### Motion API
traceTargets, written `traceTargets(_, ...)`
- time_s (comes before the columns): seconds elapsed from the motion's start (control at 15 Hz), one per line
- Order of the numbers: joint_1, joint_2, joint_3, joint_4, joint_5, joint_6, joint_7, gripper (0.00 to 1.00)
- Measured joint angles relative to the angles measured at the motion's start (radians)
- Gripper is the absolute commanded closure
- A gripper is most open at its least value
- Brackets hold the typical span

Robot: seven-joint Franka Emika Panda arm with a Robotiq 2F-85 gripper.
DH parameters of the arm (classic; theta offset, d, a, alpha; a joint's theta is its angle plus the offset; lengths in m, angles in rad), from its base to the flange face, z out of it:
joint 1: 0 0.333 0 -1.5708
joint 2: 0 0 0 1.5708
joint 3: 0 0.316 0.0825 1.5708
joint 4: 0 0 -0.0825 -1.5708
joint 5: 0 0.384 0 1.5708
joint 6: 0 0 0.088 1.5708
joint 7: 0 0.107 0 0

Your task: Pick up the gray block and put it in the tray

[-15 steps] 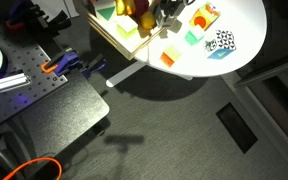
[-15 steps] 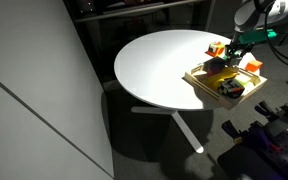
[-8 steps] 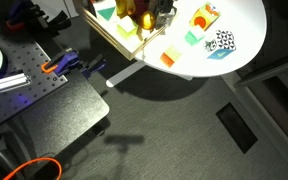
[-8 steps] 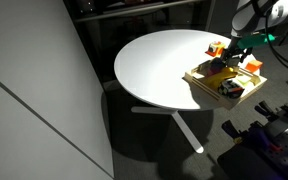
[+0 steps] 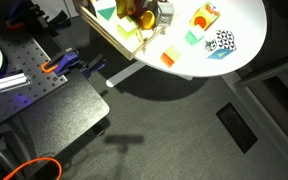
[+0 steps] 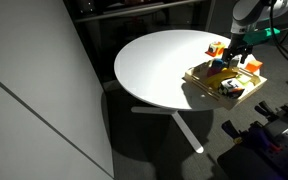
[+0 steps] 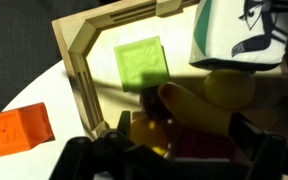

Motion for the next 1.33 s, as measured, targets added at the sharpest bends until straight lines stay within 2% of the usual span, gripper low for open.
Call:
traceTargets(0.27,0.000,-0.052,0.015,0.000,0.004,-0.121,-0.035,0.00)
traceTargets(0.47,0.001,-0.078,0.016,-0.002,-0.011,-0.144,-0.032,0.00)
traceTargets(0.87,0.010,-0.149,0.016,-0.031,-0.081,-0.119,0.050,0.00)
traceTargets(1.33,0.016,-0.236,0.018,-0.092,-0.083,-0.007,0.128,0.00)
